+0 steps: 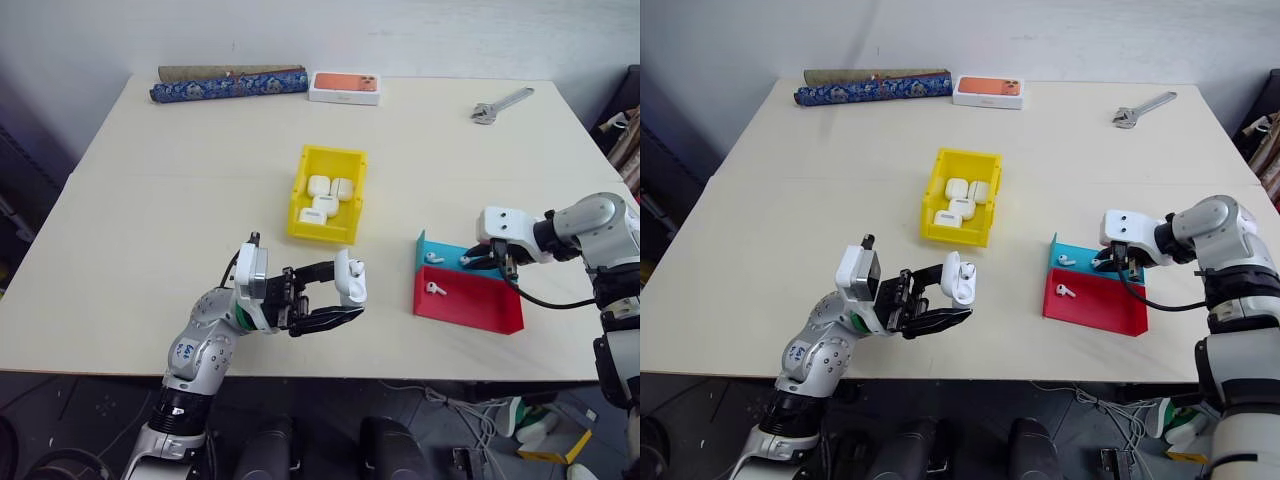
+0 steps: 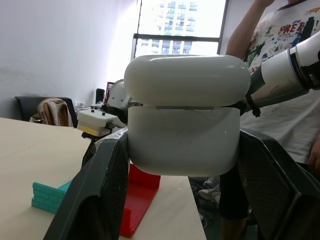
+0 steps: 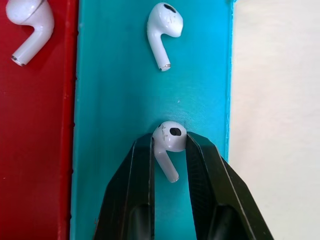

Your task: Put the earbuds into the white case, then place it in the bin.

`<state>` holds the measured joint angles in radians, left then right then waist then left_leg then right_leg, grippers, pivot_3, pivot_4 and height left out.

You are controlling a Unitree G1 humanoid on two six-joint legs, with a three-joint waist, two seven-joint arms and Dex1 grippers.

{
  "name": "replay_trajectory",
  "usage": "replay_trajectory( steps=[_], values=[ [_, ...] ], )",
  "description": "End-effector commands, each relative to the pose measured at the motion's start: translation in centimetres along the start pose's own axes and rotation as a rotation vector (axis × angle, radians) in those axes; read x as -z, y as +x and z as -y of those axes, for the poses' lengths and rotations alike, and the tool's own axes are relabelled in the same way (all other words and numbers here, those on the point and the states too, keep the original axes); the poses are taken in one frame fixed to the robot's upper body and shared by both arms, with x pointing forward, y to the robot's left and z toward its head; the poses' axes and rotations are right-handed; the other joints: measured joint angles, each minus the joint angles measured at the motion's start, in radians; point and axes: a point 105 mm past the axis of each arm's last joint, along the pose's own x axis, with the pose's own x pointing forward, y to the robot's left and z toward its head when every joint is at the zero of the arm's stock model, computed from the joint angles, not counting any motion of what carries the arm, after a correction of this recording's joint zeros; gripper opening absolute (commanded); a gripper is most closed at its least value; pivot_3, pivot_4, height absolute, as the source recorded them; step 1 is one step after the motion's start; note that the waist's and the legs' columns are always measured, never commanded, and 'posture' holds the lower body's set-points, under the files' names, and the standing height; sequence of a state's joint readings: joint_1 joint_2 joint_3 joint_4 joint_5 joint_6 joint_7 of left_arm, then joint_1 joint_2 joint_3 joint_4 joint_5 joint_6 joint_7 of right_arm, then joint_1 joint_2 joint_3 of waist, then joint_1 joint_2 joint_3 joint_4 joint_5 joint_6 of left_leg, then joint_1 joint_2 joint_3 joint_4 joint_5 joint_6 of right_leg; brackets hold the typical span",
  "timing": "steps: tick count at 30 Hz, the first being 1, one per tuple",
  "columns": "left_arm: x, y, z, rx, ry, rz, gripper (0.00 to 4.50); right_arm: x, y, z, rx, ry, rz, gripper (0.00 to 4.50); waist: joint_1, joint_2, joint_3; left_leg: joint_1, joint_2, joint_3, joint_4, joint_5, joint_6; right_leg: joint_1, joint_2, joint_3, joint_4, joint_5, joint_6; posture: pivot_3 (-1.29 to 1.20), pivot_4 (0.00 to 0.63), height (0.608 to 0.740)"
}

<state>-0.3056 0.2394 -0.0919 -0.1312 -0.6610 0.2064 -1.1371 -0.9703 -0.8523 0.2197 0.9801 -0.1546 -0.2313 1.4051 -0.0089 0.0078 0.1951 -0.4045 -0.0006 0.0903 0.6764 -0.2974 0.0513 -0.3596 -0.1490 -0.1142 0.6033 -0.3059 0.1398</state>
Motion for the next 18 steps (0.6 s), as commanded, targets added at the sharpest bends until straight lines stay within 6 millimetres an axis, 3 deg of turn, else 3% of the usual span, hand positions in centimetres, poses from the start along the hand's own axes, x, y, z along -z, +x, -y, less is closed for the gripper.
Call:
replay_trajectory(
  steps=[1, 5, 8, 10, 18],
  values=[
    [-0.7, 0.5, 0.1, 0.028, 0.04, 0.014, 2.78, -4.5, -4.3, 1.6, 0.104, -0.018, 0.304, 0.48, 0.002, 0.0, 0.0, 0.0, 0.0, 0.0, 0.0, 0.0, 0.0, 0.0, 0.0, 0.0, 0.0, 0.0, 0.0, 0.0, 0.15, 0.74],
    [-0.7, 0.7, -0.4, 0.032, 0.049, 0.015, 2.78, -8.4, -7.2, 0.4, 0.073, 0.037, 0.623, 0.48, 0.008, 0.0, 0.0, 0.0, 0.001, -0.001, 0.0, 0.0, 0.0, 0.0, 0.0, -0.001, 0.0, 0.0, 0.0, 0.0, 0.15, 0.74],
    [-0.5, 1.7, -1.9, -0.023, 0.101, 0.004, 2.78, -13.2, -8.5, -2.5, -0.075, 0.303, 0.949, 0.48, 0.017, 0.0, 0.0, -0.001, 0.0, -0.004, 0.001, 0.0, 0.0, 0.001, -0.001, -0.002, -0.001, 0.0, 0.0, 0.0, 0.15, 0.74],
    [-0.4, 2.1, -2.5, -0.037, 0.102, 0.006, 2.78, -15.1, -8.9, -4.5, -0.172, 0.408, 1.057, 0.48, 0.019, 0.0, 0.0, -0.002, 0.002, -0.006, 0.003, -0.001, 0.0, 0.001, -0.004, 0.0, -0.001, 0.001, -0.001, 0.0, 0.15, 0.74],
    [-0.7, 3.8, -3.4, -0.02, 0.116, -0.003, 2.78, -18.2, -7.2, -10.0, -0.361, 0.523, 1.13, 0.48, 0.023, 0.0, 0.0, -0.003, 0.002, -0.005, 0.0, -0.003, -0.001, 0.0, -0.002, 0.001, -0.005, 0.001, -0.002, 0.0, 0.15, 0.74]
  ],
)
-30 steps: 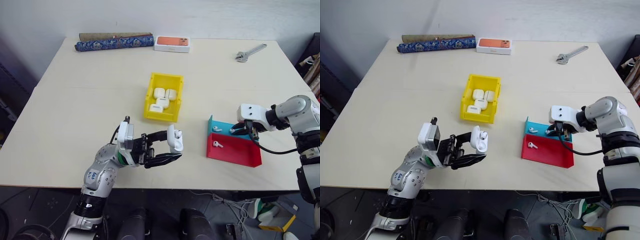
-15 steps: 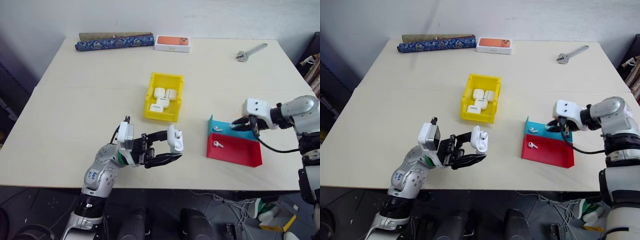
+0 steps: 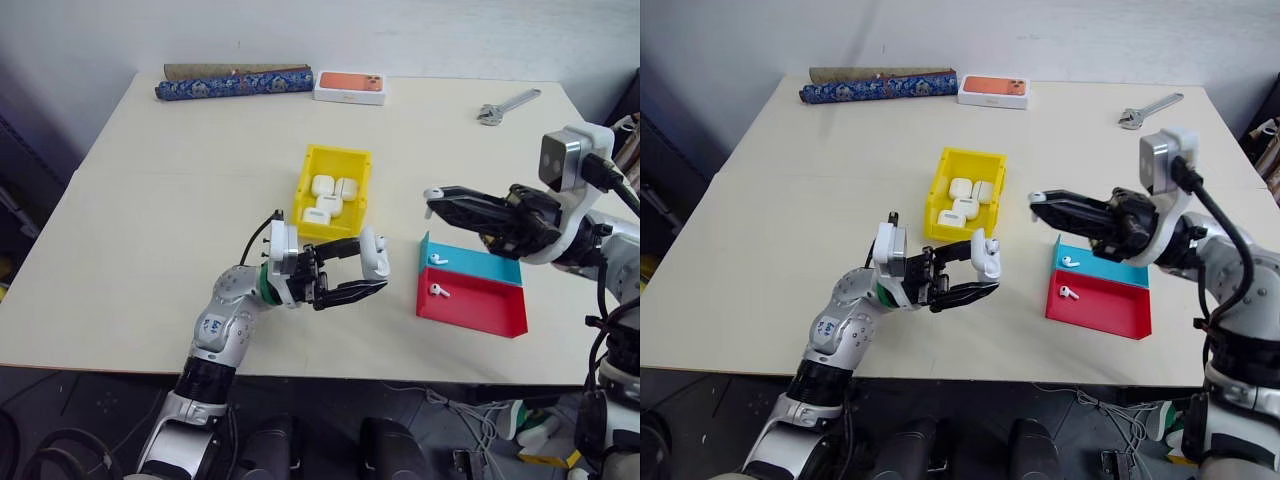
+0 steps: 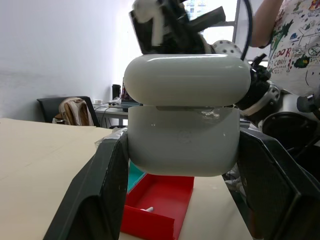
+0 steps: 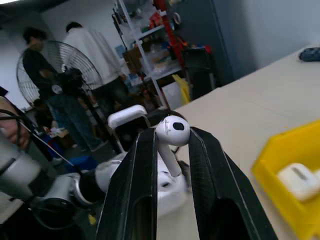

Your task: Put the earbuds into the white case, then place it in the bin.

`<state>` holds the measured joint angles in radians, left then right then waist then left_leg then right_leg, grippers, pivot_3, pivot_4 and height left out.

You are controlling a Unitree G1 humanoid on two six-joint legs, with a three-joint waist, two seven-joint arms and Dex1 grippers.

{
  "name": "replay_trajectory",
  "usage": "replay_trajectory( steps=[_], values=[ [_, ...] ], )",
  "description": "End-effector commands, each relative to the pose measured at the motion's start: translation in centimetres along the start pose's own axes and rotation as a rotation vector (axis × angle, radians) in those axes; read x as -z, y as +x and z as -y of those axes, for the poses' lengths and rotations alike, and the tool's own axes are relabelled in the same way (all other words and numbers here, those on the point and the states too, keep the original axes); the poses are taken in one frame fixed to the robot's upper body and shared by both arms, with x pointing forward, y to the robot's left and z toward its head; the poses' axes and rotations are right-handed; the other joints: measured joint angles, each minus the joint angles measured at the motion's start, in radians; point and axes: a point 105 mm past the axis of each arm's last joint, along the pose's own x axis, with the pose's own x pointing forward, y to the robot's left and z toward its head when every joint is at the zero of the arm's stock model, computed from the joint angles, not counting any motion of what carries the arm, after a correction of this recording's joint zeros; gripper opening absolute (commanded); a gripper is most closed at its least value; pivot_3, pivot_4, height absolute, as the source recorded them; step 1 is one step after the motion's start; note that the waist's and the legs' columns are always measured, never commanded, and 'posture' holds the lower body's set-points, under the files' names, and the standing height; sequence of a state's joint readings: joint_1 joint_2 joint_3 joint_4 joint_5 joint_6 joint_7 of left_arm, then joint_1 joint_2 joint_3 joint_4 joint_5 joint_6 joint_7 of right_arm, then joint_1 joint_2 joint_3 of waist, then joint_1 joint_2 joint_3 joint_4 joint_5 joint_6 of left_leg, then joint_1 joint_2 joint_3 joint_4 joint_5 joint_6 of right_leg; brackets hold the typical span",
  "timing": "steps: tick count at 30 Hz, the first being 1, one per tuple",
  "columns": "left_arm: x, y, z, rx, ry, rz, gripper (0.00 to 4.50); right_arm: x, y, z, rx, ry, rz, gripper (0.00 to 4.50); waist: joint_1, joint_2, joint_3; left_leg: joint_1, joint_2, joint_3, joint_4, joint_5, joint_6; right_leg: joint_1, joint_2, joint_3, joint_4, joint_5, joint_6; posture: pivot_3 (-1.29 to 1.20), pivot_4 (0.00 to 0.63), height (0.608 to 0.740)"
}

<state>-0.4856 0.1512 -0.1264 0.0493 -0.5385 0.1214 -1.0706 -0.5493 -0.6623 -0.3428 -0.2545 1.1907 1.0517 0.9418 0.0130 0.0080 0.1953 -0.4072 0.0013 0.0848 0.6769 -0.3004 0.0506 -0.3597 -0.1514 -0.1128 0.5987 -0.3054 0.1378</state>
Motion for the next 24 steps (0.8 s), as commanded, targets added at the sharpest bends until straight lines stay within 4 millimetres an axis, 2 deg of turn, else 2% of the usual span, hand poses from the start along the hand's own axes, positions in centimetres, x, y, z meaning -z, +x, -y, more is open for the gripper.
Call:
replay_trajectory(
  steps=[1, 8, 17, 24],
  values=[
    [-1.1, 0.8, -0.1, 0.011, 0.035, 0.033, 2.78, 0.6, 0.8, -1.6, -0.027, -0.008, -0.001, 0.48, 0.002, 0.0, 0.0, 0.0, 0.0, 0.001, -0.001, 0.0, 0.0, 0.0, 0.0, 0.0, 0.001, 0.0, 0.0, 0.0, 0.15, 0.74],
    [-2.0, 1.7, -0.4, -0.001, 0.045, 0.075, 2.78, 1.2, 1.3, -1.3, 0.007, -0.015, 0.041, 0.48, 0.012, 0.0, 0.0, 0.0, -0.002, 0.005, -0.001, 0.0, 0.004, -0.002, 0.002, -0.001, 0.003, 0.001, 0.001, 0.0, 0.15, 0.74],
    [-2.4, 2.1, 0.0, 0.013, 0.038, 0.11, 2.78, 2.5, 0.9, -0.5, 0.04, -0.027, 0.02, 0.48, 0.01, 0.0, 0.0, 0.0, -0.002, 0.006, -0.001, -0.001, 0.005, -0.002, 0.002, -0.001, 0.003, 0.001, 0.001, 0.0, 0.15, 0.74],
    [-2.6, 2.4, 0.0, -0.003, 0.027, 0.132, 2.78, 3.8, 1.2, -0.7, 0.029, -0.027, -0.012, 0.48, 0.011, 0.0, 0.0, 0.0, -0.002, 0.006, -0.001, -0.001, 0.005, -0.002, 0.002, -0.001, 0.002, 0.001, 0.001, 0.0, 0.15, 0.74]
  ],
)
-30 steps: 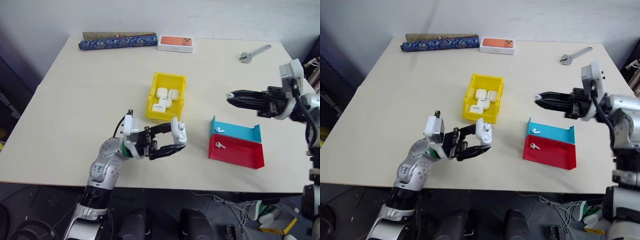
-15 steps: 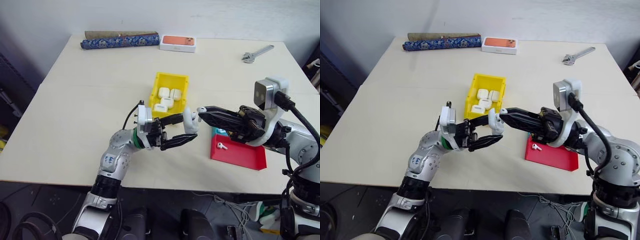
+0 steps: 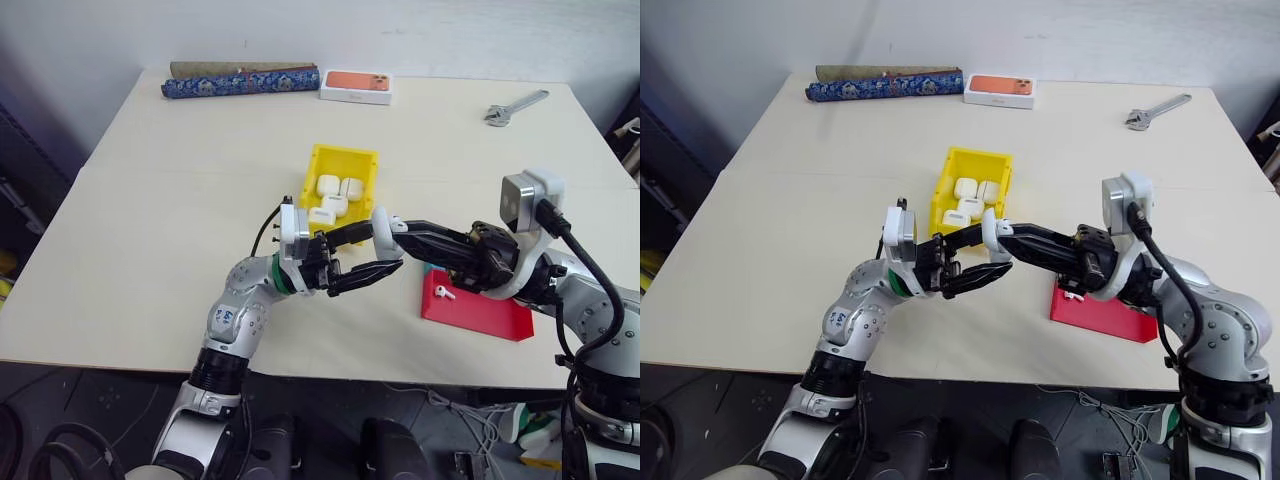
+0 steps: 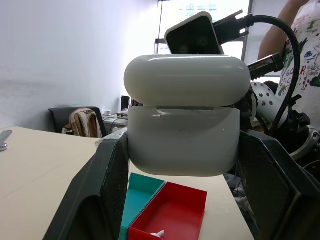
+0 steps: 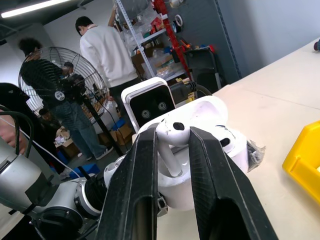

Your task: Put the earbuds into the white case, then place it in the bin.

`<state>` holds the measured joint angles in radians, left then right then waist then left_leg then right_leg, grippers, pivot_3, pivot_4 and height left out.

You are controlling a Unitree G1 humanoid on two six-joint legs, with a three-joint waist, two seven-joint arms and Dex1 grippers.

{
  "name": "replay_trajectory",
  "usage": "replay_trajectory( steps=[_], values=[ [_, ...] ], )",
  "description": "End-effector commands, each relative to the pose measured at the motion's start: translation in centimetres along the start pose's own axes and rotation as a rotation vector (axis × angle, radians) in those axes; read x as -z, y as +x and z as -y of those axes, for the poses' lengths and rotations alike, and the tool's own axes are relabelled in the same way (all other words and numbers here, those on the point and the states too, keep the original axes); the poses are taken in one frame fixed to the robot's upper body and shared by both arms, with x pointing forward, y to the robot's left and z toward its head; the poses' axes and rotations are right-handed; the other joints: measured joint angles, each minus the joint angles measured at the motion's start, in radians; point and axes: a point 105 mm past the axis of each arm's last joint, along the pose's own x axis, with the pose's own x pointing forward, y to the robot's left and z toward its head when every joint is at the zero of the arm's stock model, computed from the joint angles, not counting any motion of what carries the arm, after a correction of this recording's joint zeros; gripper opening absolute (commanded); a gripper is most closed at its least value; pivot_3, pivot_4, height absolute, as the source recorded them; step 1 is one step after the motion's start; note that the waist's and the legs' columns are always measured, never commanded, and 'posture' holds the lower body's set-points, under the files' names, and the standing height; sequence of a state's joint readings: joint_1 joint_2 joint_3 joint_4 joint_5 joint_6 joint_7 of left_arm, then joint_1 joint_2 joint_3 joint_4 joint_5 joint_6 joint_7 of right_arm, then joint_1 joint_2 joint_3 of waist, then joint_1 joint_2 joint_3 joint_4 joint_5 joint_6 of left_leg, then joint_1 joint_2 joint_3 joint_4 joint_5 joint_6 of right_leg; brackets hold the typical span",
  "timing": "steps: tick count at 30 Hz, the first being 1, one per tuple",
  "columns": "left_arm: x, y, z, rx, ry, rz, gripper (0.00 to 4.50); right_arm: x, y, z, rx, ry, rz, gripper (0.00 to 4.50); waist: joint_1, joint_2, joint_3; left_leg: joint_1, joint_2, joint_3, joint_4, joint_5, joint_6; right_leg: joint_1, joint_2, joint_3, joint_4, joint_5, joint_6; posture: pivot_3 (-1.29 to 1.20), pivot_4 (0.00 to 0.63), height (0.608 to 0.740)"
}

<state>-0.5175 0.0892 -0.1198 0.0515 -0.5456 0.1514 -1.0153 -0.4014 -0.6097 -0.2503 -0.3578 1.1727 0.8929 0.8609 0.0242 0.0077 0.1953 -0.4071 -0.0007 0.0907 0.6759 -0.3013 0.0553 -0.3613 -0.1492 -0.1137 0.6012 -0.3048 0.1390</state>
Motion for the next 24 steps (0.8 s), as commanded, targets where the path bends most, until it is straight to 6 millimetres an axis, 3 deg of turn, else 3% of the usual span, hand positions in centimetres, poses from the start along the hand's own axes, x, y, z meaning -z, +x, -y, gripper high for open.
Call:
replay_trajectory(
  steps=[1, 5, 12, 17, 21, 24],
  values=[
    [-2.0, 1.0, 0.5, 0.024, 0.047, 0.081, 2.78, 0.7, 0.3, -0.7, -0.016, -0.022, -0.034, 0.48, 0.0, 0.0, 0.0, 0.0, 0.0, 0.0, 0.0, 0.0, 0.0, 0.0, 0.0, 0.0, 0.0, 0.0, 0.0, 0.0, 0.15, 0.74],
    [-2.2, 1.1, 0.5, 0.024, 0.046, 0.093, 2.78, 1.0, 0.2, -0.4, 0.005, -0.024, -0.043, 0.48, -0.001, 0.0, 0.0, 0.0, 0.0, 0.0, 0.0, 0.0, 0.0, 0.0, 0.0, 0.0, 0.0, 0.0, 0.0, 0.0, 0.15, 0.74],
    [-2.4, 1.0, 0.6, 0.031, 0.05, 0.103, 2.78, 1.0, -0.6, -0.7, 0.017, -0.067, -0.09, 2.74, 0.001, 0.0, 0.0, 0.0, 0.0, 0.0, 0.0, 0.0, 0.0, 0.0, 0.0, 0.0, -0.001, 0.0, 0.0, 0.0, 0.15, 0.74],
    [-2.1, 0.3, 0.3, 0.02, 0.067, 0.056, 2.78, 0.3, -3.0, -2.0, 0.04, -0.037, -0.158, 4.46, 0.003, -0.001, 0.0, 0.0, 0.0, -0.001, 0.0, -0.001, 0.001, 0.001, -0.001, 0.0, -0.002, 0.0, 0.0, 0.0, 0.15, 0.74],
    [0.5, -0.8, -0.7, -0.006, 0.189, -0.229, 2.78, -0.7, -4.4, -1.4, 0.125, -0.153, -0.194, 4.49, -0.001, -0.001, 0.0, 0.0, 0.0, 0.0, -0.001, -0.001, 0.001, 0.001, 0.0, 0.0, -0.008, 0.0, 0.0, 0.0, 0.15, 0.74],
    [2.0, -1.6, -1.2, -0.007, 0.26, -0.406, 2.78, -1.9, -3.5, -1.1, 0.129, -0.295, -0.214, 3.81, -0.002, -0.001, 0.0, 0.001, 0.001, 0.002, -0.004, -0.001, 0.0, 0.0, 0.0, 0.0, -0.008, 0.0, 0.0, 0.0, 0.15, 0.74]
  ],
)
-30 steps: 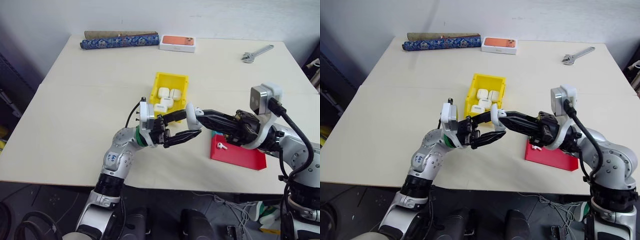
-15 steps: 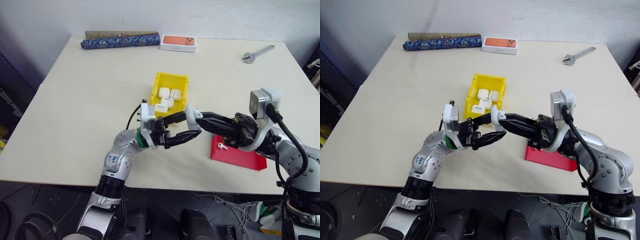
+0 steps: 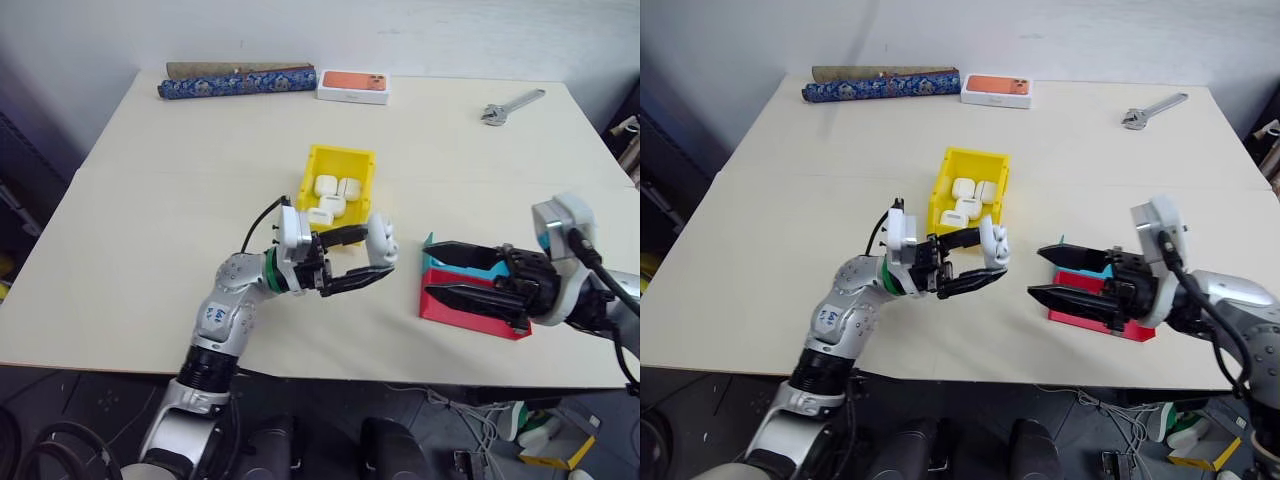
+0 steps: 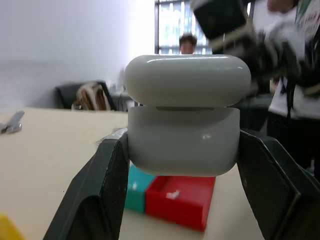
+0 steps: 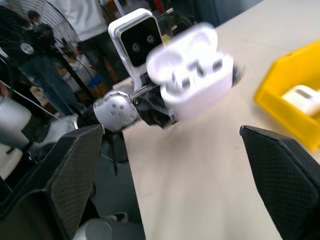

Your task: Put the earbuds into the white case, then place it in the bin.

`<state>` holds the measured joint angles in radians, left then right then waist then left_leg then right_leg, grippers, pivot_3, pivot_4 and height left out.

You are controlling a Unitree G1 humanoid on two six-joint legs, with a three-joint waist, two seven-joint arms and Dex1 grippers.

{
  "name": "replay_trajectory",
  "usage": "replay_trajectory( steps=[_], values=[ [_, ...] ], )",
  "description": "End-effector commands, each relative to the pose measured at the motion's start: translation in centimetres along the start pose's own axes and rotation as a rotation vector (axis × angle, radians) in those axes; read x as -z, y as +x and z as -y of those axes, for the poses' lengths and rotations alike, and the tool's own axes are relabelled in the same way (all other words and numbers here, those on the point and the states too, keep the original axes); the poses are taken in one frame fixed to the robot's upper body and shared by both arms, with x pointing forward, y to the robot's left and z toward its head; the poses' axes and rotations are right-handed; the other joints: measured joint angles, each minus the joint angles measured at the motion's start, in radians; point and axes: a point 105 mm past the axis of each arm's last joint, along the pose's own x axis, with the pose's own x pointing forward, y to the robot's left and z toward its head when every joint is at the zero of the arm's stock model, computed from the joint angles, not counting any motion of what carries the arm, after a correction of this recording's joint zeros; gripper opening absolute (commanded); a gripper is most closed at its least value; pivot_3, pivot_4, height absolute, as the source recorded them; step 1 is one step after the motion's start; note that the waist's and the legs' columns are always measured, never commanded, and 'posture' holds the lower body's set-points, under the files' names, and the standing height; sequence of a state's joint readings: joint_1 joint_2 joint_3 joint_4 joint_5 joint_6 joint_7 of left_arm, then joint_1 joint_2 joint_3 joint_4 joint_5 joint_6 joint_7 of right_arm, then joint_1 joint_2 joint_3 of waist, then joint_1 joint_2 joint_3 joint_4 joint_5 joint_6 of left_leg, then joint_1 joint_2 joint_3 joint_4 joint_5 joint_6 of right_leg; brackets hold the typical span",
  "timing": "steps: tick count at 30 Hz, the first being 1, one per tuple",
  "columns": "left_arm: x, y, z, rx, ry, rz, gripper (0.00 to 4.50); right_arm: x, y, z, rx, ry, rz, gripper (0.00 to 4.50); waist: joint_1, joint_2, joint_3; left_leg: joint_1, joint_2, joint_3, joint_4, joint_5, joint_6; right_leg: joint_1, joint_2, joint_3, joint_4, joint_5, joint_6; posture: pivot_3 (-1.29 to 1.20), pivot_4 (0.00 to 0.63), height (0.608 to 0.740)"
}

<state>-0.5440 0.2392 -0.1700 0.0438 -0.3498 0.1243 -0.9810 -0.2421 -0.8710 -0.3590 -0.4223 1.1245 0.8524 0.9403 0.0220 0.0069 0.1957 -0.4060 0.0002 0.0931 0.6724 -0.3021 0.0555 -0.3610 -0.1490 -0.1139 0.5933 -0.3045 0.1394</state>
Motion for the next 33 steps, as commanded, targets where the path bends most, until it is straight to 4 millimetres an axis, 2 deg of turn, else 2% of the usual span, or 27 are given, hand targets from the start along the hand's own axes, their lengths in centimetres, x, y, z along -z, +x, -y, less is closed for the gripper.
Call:
replay_trajectory(
  steps=[1, 4, 8, 11, 13, 17, 22, 27, 29, 31, 33],
  values=[
    [0.5, 0.6, 0.3, 0.036, 0.106, -0.108, 2.78, -2.1, 0.7, -0.4, -0.006, -0.196, 0.002, 3.47, 0.001, 0.0, 0.0, 0.0, 0.0, 0.001, -0.001, 0.0, 0.0, -0.001, 0.0, 0.0, 0.0, 0.0, 0.0, 0.0, 0.15, 0.74],
    [0.7, 0.8, 0.1, 0.03, 0.118, -0.139, 2.78, -2.5, 2.3, -0.8, -0.046, -0.268, -0.016, 2.4, 0.003, 0.0, 0.0, 0.0, 0.0, 0.0, -0.003, 0.001, -0.001, -0.002, 0.0, 0.0, 0.001, 0.0, 0.0, 0.0, 0.15, 0.74],
    [0.5, 1.5, 0.3, 0.036, 0.093, -0.13, 2.78, -1.3, 4.9, -1.2, -0.084, -0.378, -0.122, 0.93, 0.004, 0.0, 0.0, -0.001, 0.0, -0.001, -0.005, 0.001, -0.001, -0.002, 0.0, -0.001, 0.001, 0.0, 0.0, 0.0, 0.15, 0.74],
    [0.5, 1.8, 0.4, 0.037, 0.083, -0.126, 2.78, 0.1, 5.8, -0.8, -0.084, -0.415, -0.2, 0.05, 0.004, 0.0, 0.0, -0.001, -0.001, -0.001, -0.005, 0.001, -0.001, -0.001, 0.0, -0.002, 0.001, 0.0, 0.0, 0.0, 0.15, 0.74],
    [0.6, 1.8, 0.5, 0.039, 0.086, -0.129, 2.78, 1.1, 5.9, -0.4, -0.076, -0.434, -0.255, 0.05, 0.004, 0.0, 0.0, -0.001, -0.002, -0.001, -0.005, 0.001, -0.001, -0.001, 0.0, -0.003, 0.0, 0.0, 0.0, 0.0, 0.15, 0.74],
    [0.7, 1.7, 0.5, 0.038, 0.085, -0.135, 2.78, 1.4, 5.9, -0.2, -0.068, -0.452, -0.266, 0.05, 0.004, 0.0, 0.0, -0.001, -0.002, -0.001, -0.004, 0.001, -0.001, -0.001, 0.0, -0.003, 0.001, 0.0, 0.0, 0.0, 0.15, 0.74],
    [0.8, 1.2, 0.5, 0.032, 0.085, -0.138, 2.78, 1.5, 3.9, 1.0, -0.002, -0.464, -0.302, 0.05, 0.004, -0.001, 0.0, -0.001, -0.002, -0.001, -0.004, 0.001, -0.001, 0.0, 0.0, -0.003, 0.0, 0.0, 0.001, 0.0, 0.15, 0.74],
    [0.5, 1.1, 0.6, 0.027, 0.086, -0.109, 2.78, 1.9, 1.9, 1.7, 0.063, -0.401, -0.293, 0.05, 0.005, -0.001, 0.0, -0.001, -0.002, -0.001, -0.004, 0.002, -0.001, 0.0, 0.0, -0.003, 0.0, 0.0, 0.001, 0.0, 0.15, 0.74],
    [0.4, 1.1, 0.7, 0.028, 0.087, -0.099, 2.78, 2.1, 1.2, 1.7, 0.081, -0.368, -0.255, 0.05, 0.005, -0.001, 0.0, -0.001, -0.002, -0.002, -0.004, 0.002, -0.001, 0.0, 0.0, -0.004, 0.0, 0.0, 0.001, 0.0, 0.15, 0.74],
    [0.3, 0.9, 0.5, 0.002, 0.079, -0.089, 2.78, 1.7, 0.3, 1.8, 0.13, -0.328, -0.137, 0.05, 0.005, -0.001, 0.0, -0.001, -0.002, -0.002, -0.004, 0.002, -0.001, 0.001, 0.0, -0.004, 0.0, 0.0, 0.001, 0.0, 0.15, 0.74],
    [-0.2, 0.7, -0.1, -0.056, 0.057, -0.066, 2.78, 1.5, -1.5, 2.0, 0.221, -0.299, -0.023, 0.21, 0.007, -0.001, 0.0, 0.0, -0.002, -0.002, -0.005, 0.002, -0.001, 0.001, 0.0, -0.004, 0.0, 0.0, 0.001, 0.0, 0.15, 0.74]
  ],
)
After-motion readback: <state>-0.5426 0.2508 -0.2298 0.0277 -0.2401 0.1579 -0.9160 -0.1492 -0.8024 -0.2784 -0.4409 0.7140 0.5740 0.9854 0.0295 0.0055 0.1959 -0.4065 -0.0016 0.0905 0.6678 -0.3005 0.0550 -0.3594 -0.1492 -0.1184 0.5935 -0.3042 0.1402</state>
